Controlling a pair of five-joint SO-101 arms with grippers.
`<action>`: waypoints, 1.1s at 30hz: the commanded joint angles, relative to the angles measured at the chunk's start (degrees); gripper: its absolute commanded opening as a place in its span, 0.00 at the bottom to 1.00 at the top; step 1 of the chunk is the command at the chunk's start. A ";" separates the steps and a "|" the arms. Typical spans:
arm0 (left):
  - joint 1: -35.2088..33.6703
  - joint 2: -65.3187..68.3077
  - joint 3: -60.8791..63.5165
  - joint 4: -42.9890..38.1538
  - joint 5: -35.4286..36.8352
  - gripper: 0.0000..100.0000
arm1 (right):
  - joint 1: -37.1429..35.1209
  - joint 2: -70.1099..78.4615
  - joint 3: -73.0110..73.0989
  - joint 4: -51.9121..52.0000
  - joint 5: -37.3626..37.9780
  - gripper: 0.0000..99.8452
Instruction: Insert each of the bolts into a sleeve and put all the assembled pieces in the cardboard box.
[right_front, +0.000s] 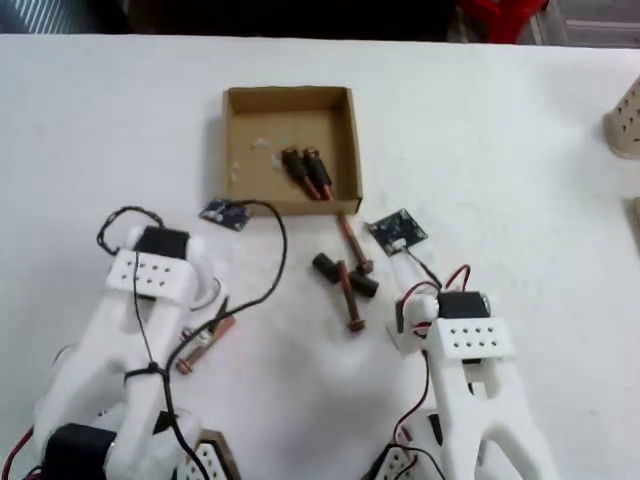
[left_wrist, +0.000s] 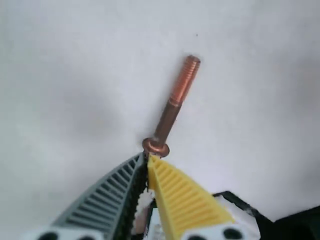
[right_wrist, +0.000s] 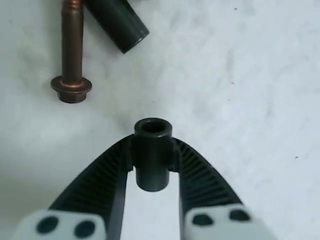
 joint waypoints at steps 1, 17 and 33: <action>1.19 0.48 4.40 -6.42 -13.19 0.03 | 0.66 -1.45 -0.35 -0.66 0.70 0.02; 0.92 0.48 14.07 -16.35 -21.89 0.26 | 0.48 -1.45 -0.35 -0.66 0.70 0.02; 6.46 0.48 9.05 -13.98 -21.89 0.25 | 0.75 -1.45 -0.26 -0.66 0.70 0.02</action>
